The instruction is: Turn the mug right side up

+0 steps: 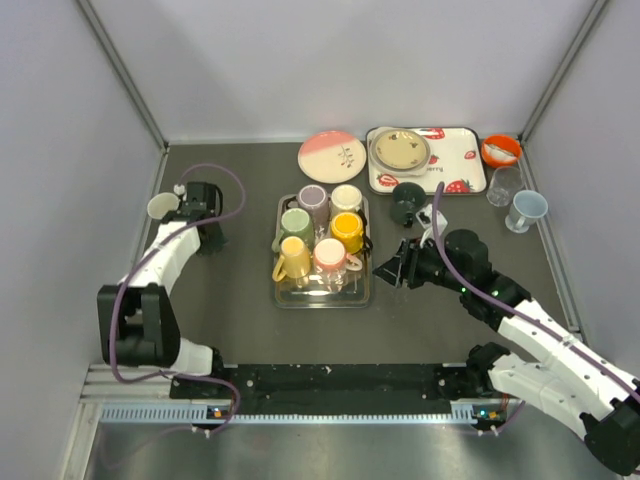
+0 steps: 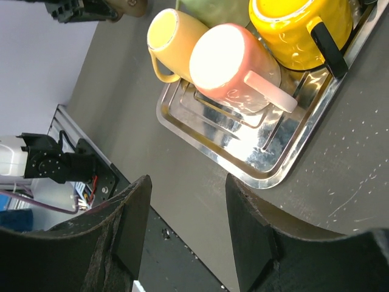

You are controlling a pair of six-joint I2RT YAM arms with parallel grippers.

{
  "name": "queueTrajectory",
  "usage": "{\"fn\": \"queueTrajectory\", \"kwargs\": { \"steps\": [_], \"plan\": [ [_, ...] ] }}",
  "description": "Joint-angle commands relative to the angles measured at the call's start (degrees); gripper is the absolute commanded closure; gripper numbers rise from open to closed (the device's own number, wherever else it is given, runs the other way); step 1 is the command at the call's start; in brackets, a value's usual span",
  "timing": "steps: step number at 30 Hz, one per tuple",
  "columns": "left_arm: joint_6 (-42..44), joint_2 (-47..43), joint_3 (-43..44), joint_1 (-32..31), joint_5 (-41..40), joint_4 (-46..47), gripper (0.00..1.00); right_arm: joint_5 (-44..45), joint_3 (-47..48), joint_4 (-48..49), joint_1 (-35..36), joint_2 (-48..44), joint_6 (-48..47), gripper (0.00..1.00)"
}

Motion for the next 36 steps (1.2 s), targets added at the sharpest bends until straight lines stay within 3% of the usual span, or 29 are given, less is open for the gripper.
{"fn": "queueTrajectory", "kwargs": {
  "steps": [1,7,16,26,36],
  "plan": [
    [-0.7,5.8,9.5,0.7,0.3,5.3,1.00,0.5,0.3,1.5,0.7,-0.4,-1.5,0.48],
    [0.1,17.5,25.1,0.8,-1.4,1.8,1.00,1.6,1.6,-0.4,0.7,0.8,-2.5,0.48],
    [2.6,31.6,39.7,3.3,-4.8,-1.9,1.00,4.4,4.0,-3.8,0.5,1.9,-4.6,0.48],
    [4.1,36.7,43.6,6.9,-0.3,-2.5,1.00,5.3,5.5,-4.1,0.6,5.0,-4.7,0.48],
    [3.9,35.1,42.6,6.9,0.2,-2.6,0.73,6.1,5.3,-4.0,0.6,5.7,-4.8,0.48]
  ]
}}
